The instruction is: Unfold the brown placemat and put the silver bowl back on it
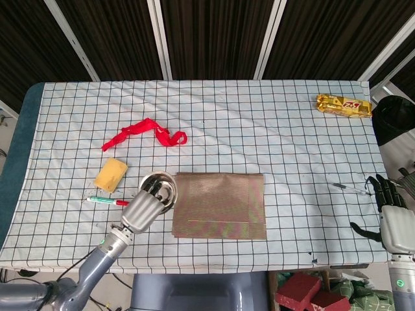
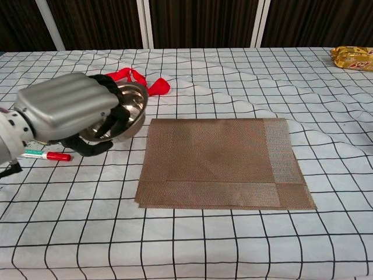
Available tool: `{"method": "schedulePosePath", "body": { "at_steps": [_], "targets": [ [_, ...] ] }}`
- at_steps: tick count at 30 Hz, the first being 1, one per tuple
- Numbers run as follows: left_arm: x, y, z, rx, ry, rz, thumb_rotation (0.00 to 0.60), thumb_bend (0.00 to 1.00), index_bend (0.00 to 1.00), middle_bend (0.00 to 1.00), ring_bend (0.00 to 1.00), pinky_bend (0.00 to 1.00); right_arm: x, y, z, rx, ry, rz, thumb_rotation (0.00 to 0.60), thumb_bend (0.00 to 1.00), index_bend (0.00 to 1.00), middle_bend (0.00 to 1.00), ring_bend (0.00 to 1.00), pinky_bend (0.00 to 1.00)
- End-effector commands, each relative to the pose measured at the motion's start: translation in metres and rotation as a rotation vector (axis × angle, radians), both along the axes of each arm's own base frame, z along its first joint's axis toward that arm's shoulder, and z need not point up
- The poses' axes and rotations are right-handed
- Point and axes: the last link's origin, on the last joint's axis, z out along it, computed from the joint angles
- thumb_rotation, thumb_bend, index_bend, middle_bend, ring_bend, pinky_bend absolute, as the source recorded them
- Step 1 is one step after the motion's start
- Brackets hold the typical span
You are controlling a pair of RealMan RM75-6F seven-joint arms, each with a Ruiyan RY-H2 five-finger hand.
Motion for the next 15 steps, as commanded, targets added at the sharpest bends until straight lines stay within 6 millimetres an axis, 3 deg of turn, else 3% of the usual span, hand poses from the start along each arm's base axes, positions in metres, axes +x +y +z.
{"method": "schedulePosePath", "body": {
  "at_steps": [1,9,15],
  "targets": [
    [-0.026,-0.001,0.026,0.031,0.021,0.05,0.6,0.52,0.64,0.66,0.21,0.14,0.0,0.0,0.0,0.001,0.001,0.0,0.6,0.06,0.03,0.0,0.0,0.16],
    [-0.094,-0.032,0.061,0.004,0.104,0.169,0.6,0.52,0.63,0.65,0.21,0.14,0.0,0.0,-0.001,0.003,-0.001,-0.004,0.6,0.06,0.03,0.0,0.0,0.16],
    [-0.118,-0.044,0.075,0.014,0.113,0.194,0.6,0.52,0.63,0.65,0.21,0.14,0.0,0.0,-0.001,0.005,0.0,-0.005,0.6,0.06,0.03,0.0,0.0,0.16]
  ]
}}
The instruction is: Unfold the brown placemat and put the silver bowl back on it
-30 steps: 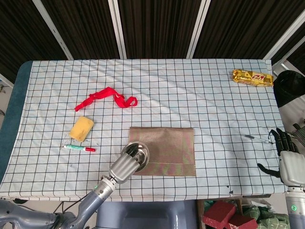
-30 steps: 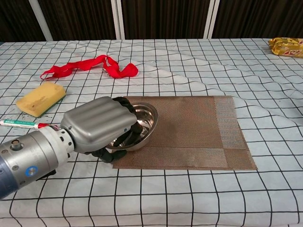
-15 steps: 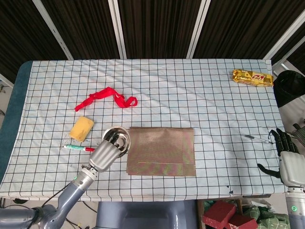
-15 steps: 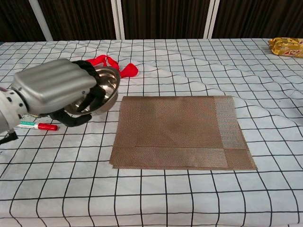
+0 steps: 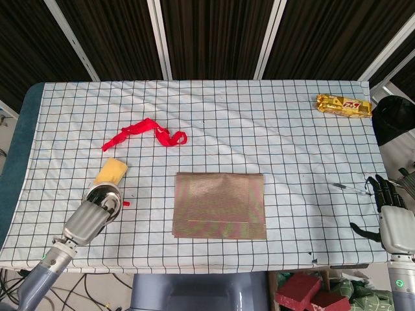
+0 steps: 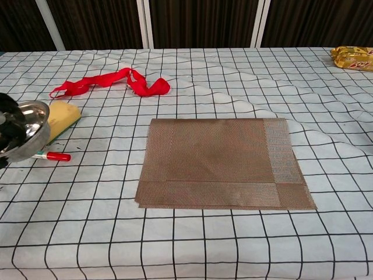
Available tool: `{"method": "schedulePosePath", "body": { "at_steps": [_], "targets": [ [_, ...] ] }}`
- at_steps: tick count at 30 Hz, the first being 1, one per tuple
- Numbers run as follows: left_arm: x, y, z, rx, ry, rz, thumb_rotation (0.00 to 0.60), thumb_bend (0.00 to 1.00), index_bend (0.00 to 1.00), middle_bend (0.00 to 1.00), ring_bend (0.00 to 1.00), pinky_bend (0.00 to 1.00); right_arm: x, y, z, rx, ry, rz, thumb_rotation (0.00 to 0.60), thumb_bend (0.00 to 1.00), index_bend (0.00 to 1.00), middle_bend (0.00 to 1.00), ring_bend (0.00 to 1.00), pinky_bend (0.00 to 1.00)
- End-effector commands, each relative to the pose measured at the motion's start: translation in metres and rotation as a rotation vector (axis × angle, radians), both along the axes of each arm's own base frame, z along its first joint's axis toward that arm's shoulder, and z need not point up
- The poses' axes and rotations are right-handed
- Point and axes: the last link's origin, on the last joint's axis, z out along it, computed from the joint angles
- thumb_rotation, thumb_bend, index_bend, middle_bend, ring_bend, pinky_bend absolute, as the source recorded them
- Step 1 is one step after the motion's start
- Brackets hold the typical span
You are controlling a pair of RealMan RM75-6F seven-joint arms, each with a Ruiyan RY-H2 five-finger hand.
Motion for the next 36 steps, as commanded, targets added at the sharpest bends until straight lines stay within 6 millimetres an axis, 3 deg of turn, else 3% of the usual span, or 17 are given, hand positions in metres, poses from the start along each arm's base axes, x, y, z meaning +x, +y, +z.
{"method": "schedulePosePath", "body": {
  "at_steps": [1,8,17,22,28,36],
  "targets": [
    [-0.011,-0.002,0.01,0.03,0.001,0.011,0.6,0.52,0.63,0.65,0.21,0.14,0.0,0.0,0.0,-0.001,0.0,0.0,0.6,0.06,0.03,0.0,0.0,0.16],
    [-0.026,0.011,0.026,0.066,0.004,0.056,0.6,0.52,0.61,0.63,0.21,0.14,0.0,0.0,0.0,0.002,-0.005,-0.004,0.6,0.06,0.03,0.0,0.0,0.16],
    [-0.038,-0.004,0.025,-0.044,0.088,0.059,0.6,0.49,0.57,0.6,0.21,0.13,0.0,0.0,0.001,-0.004,-0.004,-0.009,0.6,0.06,0.03,0.0,0.0,0.16],
    [-0.046,-0.012,0.033,-0.052,0.121,0.083,0.6,0.36,0.53,0.56,0.21,0.12,0.0,0.0,0.0,0.001,-0.004,-0.012,0.6,0.06,0.03,0.0,0.0,0.16],
    [-0.048,-0.017,0.04,-0.082,0.12,0.114,0.6,0.13,0.37,0.42,0.2,0.09,0.001,0.001,-0.002,0.006,-0.001,-0.011,0.6,0.06,0.03,0.0,0.0,0.16],
    [-0.03,-0.017,0.046,-0.074,0.047,0.107,0.6,0.1,0.28,0.29,0.16,0.07,0.001,0.001,-0.002,0.005,-0.006,-0.011,0.6,0.06,0.03,0.0,0.0,0.16]
  ]
}}
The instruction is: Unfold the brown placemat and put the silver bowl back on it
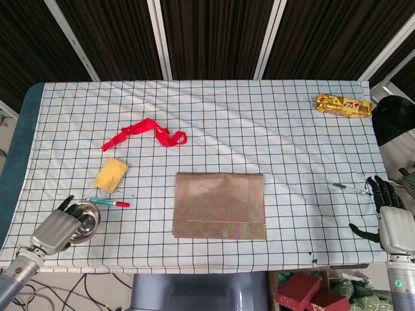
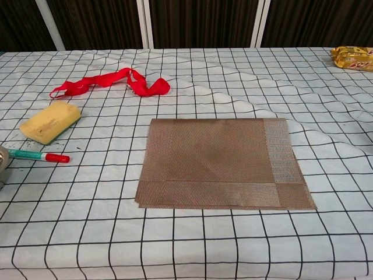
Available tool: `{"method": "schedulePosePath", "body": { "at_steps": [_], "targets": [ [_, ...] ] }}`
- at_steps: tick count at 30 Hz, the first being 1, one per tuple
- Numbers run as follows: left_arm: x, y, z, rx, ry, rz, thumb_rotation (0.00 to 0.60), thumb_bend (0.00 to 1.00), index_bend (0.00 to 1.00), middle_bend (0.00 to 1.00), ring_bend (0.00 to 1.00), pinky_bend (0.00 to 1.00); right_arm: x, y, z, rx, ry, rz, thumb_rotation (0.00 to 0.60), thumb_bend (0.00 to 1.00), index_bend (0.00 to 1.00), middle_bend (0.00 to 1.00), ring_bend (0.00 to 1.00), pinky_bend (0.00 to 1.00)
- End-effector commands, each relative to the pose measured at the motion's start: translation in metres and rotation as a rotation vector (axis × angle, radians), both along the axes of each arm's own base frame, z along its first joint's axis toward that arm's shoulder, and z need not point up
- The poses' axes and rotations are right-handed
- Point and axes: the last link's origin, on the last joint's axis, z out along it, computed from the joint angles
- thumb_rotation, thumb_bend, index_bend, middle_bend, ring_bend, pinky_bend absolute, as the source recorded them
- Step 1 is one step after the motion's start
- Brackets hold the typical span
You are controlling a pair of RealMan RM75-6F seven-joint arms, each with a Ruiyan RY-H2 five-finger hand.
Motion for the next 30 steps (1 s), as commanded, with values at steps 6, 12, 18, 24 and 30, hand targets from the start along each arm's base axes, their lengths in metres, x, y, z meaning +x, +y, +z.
{"method": "schedulePosePath", "body": {
  "at_steps": [6,12,18,24,30],
  "targets": [
    [0.045,0.009,0.003,0.038,-0.164,-0.042,0.6,0.1,0.27,0.28,0.15,0.07,0.0,0.0,-0.001,0.005,-0.003,-0.001,0.6,0.06,0.03,0.0,0.0,0.16],
    [0.081,0.02,-0.022,0.004,-0.189,-0.113,0.6,0.12,0.28,0.27,0.13,0.07,0.0,0.0,0.0,0.002,-0.013,-0.003,0.6,0.06,0.03,0.0,0.0,0.16],
    [0.112,0.021,-0.071,-0.076,-0.207,-0.141,0.6,0.2,0.36,0.27,0.13,0.07,0.002,0.001,-0.001,0.007,-0.03,-0.002,0.6,0.08,0.03,0.0,0.0,0.16],
    [0.133,0.019,-0.113,-0.134,-0.202,-0.154,0.6,0.21,0.45,0.27,0.13,0.07,0.003,0.001,0.0,0.006,-0.048,-0.003,0.6,0.09,0.03,0.0,0.0,0.16],
    [0.147,0.017,-0.142,-0.141,-0.184,-0.167,0.6,0.26,0.5,0.27,0.13,0.07,0.003,0.0,0.0,0.007,-0.071,-0.008,0.6,0.09,0.03,0.0,0.0,0.16]
  ]
}}
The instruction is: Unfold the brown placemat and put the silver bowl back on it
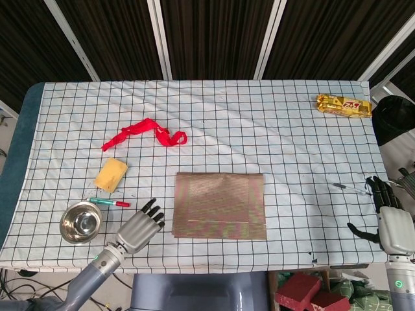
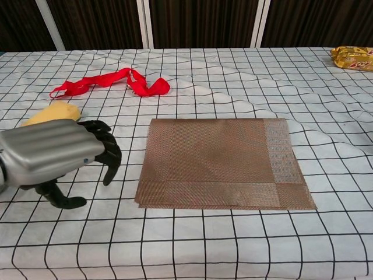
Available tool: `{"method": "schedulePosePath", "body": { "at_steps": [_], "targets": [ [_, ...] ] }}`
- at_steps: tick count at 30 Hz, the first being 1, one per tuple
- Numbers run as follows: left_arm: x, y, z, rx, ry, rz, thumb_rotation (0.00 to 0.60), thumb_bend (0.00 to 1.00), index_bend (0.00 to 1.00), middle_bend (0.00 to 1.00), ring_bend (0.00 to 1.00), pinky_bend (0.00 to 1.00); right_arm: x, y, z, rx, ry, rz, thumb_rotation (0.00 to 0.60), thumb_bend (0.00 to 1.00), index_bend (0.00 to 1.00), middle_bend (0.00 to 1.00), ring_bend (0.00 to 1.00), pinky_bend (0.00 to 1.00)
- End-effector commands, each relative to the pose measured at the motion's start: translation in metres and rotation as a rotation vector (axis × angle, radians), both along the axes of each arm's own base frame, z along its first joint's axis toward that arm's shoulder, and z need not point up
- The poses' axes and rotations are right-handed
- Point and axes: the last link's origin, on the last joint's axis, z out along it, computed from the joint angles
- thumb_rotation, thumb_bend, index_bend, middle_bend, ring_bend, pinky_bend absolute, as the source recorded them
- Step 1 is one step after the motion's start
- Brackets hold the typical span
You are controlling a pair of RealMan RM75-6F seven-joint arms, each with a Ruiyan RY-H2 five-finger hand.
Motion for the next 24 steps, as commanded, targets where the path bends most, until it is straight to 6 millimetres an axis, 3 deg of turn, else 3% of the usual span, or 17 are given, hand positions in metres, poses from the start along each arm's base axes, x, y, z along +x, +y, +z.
{"method": "schedulePosePath", "body": {
  "at_steps": [1,12,24],
  "targets": [
    [0.008,0.002,-0.016,0.003,0.013,-0.007,0.6,0.26,0.51,0.27,0.13,0.07,0.0,-0.001,0.0,0.0,-0.013,-0.003,0.6,0.09,0.03,0.0,0.0,0.16],
    [0.029,0.008,-0.037,0.057,0.013,-0.039,0.6,0.26,0.54,0.26,0.13,0.07,0.0,-0.003,0.003,0.008,-0.063,-0.015,0.6,0.1,0.03,0.0,0.0,0.16],
    [0.032,0.008,-0.044,0.067,0.041,-0.044,0.6,0.28,0.56,0.25,0.12,0.07,0.0,-0.004,0.004,0.009,-0.084,-0.019,0.6,0.1,0.03,0.0,0.0,0.16]
  ]
}}
